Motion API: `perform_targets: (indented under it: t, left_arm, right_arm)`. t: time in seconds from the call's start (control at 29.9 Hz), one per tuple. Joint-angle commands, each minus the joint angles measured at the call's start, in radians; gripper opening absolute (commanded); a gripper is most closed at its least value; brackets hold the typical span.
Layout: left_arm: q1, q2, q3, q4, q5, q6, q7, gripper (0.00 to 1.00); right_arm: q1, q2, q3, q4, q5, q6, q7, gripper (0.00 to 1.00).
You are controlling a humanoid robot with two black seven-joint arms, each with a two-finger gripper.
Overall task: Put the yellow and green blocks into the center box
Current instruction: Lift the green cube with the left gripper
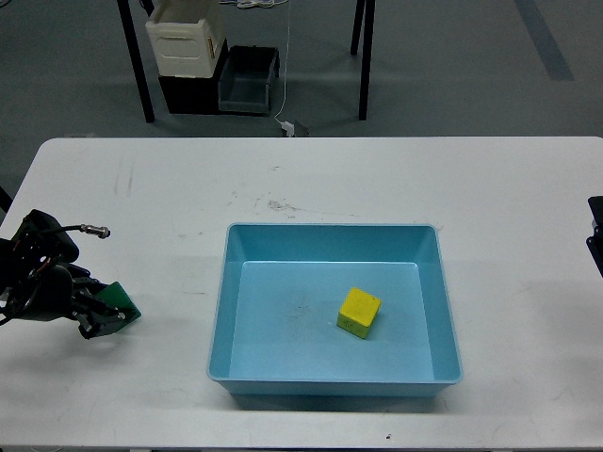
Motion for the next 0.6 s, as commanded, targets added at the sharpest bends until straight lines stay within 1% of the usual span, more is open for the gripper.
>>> perform_targets:
  t: [0.0, 0.07, 0.1, 0.23, 0.33, 0.5, 0.57]
  left_arm:
    - [-0.025, 0.013, -0.011, 0.011, -0.017, 0.056, 0.0, 0.19]
    - [-0.08, 0.027, -0.009, 0.011, -0.043, 0.076, 0.0, 0.19]
    - [-0.125, 0.045, -0.005, 0.011, -0.068, 0.078, 0.0, 0.19]
    - [-0.239, 0.091, -0.014, -0.009, -0.151, 0.081, 0.0, 0.19]
    - [-0.347, 0.101, -0.006, -0.07, -0.201, 0.072, 0.0, 0.19]
    - [-0.415, 0.082, -0.006, -0.194, -0.211, 0.062, 0.0, 0.19]
    - [-0.432, 0.046, -0.005, -0.23, -0.203, 0.036, 0.0, 0.19]
  right_arm:
    - [0.0, 0.0, 0.0, 0.0, 0.0, 0.0, 0.0, 1.0]
    - [0.0, 0.0, 0.0, -0.001, -0.001, -0.001, 0.0, 1.0]
    - [0.0, 0.0, 0.0, -0.001, -0.001, -0.001, 0.0, 1.0]
    - [-0.002, 0.001, 0.0, -0.001, 0.0, -0.001, 0.0, 1.0]
    - [-0.002, 0.001, 0.0, -0.003, -0.001, -0.001, 0.0, 1.0]
    - [-0.002, 0.001, -0.002, -0.003, -0.001, -0.001, 0.0, 1.0]
    - [-0.002, 0.001, -0.002, -0.004, -0.001, -0.001, 0.0, 1.0]
